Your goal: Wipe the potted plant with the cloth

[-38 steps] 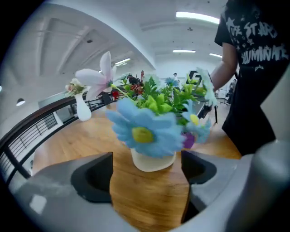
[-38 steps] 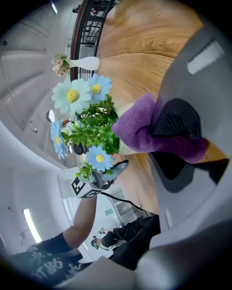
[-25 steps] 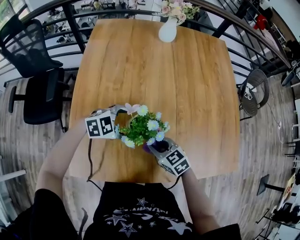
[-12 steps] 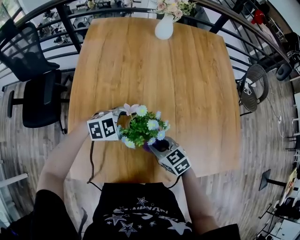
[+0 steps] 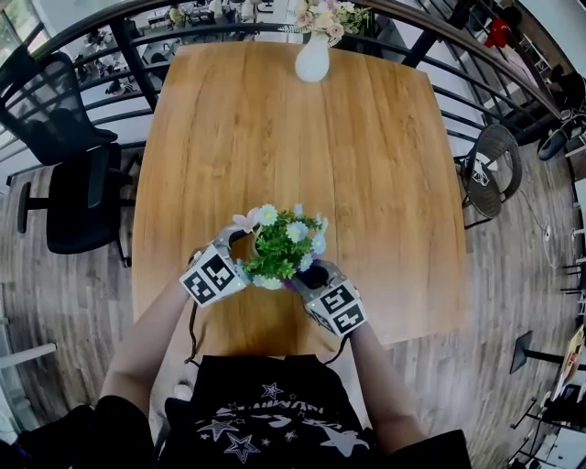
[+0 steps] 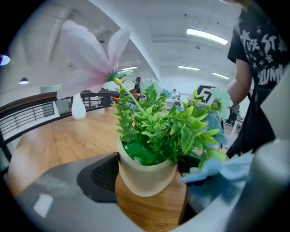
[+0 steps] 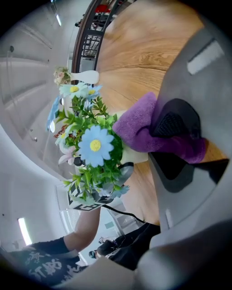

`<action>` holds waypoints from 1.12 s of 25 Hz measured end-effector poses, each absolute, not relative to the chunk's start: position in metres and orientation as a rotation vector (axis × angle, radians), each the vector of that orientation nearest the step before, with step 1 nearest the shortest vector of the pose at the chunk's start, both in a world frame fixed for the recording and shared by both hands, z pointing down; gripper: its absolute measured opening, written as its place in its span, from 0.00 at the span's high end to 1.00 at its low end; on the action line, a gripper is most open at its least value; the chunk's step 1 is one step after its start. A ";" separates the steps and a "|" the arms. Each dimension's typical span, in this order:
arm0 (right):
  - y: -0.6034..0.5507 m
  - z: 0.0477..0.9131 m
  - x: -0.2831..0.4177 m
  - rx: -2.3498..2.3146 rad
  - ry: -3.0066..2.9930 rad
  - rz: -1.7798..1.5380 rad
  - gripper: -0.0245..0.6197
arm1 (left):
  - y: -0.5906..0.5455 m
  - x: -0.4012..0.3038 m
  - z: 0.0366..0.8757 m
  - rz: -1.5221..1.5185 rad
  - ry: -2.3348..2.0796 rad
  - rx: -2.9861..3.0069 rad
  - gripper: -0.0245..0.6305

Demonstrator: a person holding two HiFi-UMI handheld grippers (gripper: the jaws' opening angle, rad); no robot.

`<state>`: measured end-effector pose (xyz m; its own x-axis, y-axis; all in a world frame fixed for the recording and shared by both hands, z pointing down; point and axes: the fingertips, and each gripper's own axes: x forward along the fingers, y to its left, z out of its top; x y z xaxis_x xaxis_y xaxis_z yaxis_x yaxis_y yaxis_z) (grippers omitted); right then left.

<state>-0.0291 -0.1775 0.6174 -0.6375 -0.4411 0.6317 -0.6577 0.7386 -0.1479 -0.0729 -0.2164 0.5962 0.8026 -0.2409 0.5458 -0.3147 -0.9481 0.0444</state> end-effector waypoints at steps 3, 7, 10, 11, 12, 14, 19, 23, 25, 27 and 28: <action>-0.173 0.619 -0.034 0.796 -2.364 0.472 0.83 | -0.218 -0.074 0.597 0.790 -0.611 2.807 0.32; -0.164 0.618 -0.037 0.733 -2.374 0.453 0.83 | -0.220 -0.069 0.597 0.770 -0.786 2.729 0.32; -0.158 0.616 -0.037 0.696 -2.386 0.451 0.83 | -0.223 -0.063 0.596 0.758 -0.880 2.679 0.32; -0.157 0.616 -0.036 0.695 -2.384 0.453 0.83 | -0.224 -0.061 0.596 0.755 -0.901 2.667 0.32; -0.158 0.616 -0.034 0.698 -2.381 0.456 0.83 | -0.224 -0.060 0.596 0.753 -0.917 2.656 0.32; -0.158 0.616 -0.031 0.706 -2.383 0.459 0.83 | -0.223 -0.058 0.597 0.747 -0.945 2.637 0.32; -0.160 0.616 -0.028 0.710 -2.377 0.443 0.83 | -0.221 -0.058 0.597 0.738 -1.020 2.585 0.32; -0.162 0.616 -0.021 0.735 -2.367 0.441 0.83 | -0.214 -0.058 0.595 0.747 -1.039 2.555 0.32; -0.166 0.616 -0.016 0.768 -2.363 0.448 0.83 | -0.208 -0.060 0.596 0.754 -1.029 2.552 0.32; -0.172 0.617 -0.011 0.803 -2.353 0.447 0.83 | -0.203 -0.060 0.596 0.758 -1.016 2.552 0.32; -0.175 0.617 -0.008 0.821 -2.344 0.444 0.83 | -0.201 -0.059 0.596 0.754 -1.012 2.549 0.32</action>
<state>-0.0077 -0.1750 0.6174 -0.6223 -0.4467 0.6428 -0.6509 0.7515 -0.1079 -0.0588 -0.2014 0.5965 0.6150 -0.5460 0.5689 -0.7012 -0.7087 0.0780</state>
